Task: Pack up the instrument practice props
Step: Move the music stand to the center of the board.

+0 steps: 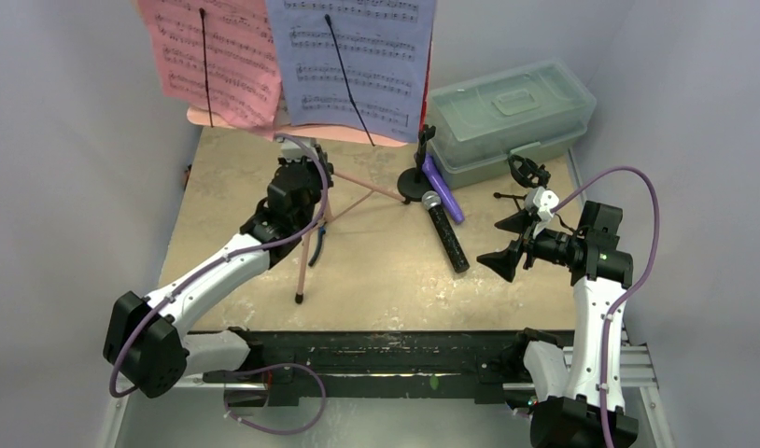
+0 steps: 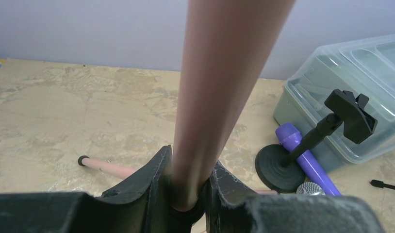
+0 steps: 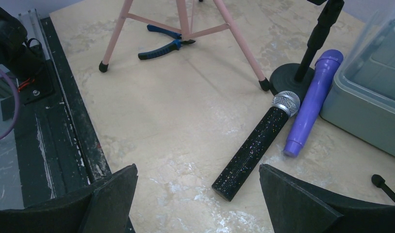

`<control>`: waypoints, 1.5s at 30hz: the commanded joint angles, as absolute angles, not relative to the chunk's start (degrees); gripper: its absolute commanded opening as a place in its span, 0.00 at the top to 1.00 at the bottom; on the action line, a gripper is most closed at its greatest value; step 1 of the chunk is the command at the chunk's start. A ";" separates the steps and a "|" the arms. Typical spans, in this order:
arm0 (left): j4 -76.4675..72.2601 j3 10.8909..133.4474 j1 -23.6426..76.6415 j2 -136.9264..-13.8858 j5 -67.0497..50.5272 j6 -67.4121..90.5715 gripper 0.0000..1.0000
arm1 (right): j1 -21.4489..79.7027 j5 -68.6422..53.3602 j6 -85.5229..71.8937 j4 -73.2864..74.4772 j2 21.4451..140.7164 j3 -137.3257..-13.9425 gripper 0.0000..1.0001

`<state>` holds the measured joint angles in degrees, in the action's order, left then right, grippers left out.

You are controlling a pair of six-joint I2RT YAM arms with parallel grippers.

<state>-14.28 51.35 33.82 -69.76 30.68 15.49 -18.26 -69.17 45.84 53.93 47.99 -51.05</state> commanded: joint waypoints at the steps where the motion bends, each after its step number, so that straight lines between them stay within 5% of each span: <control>1: -16.77 54.02 35.50 -72.64 25.58 27.96 1.00 | -17.93 -70.31 45.17 52.90 47.99 -51.06 0.01; 18: -19.65 57.12 40.88 -78.57 25.79 29.55 1.00 | -17.89 -70.26 45.26 52.91 47.99 -51.07 0.01; 34: -14.89 50.43 40.85 -69.92 18.95 20.39 0.16 | -17.93 -70.40 45.35 52.66 48.16 -51.18 0.01; 45: -2.60 44.22 40.78 -61.96 9.67 17.38 0.11 | -17.93 -70.53 47.77 54.57 48.26 -51.52 0.01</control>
<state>-11.20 47.88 40.34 -64.47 16.60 18.52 -18.26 -69.17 46.15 53.78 48.10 -51.05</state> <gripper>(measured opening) 0.889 0.987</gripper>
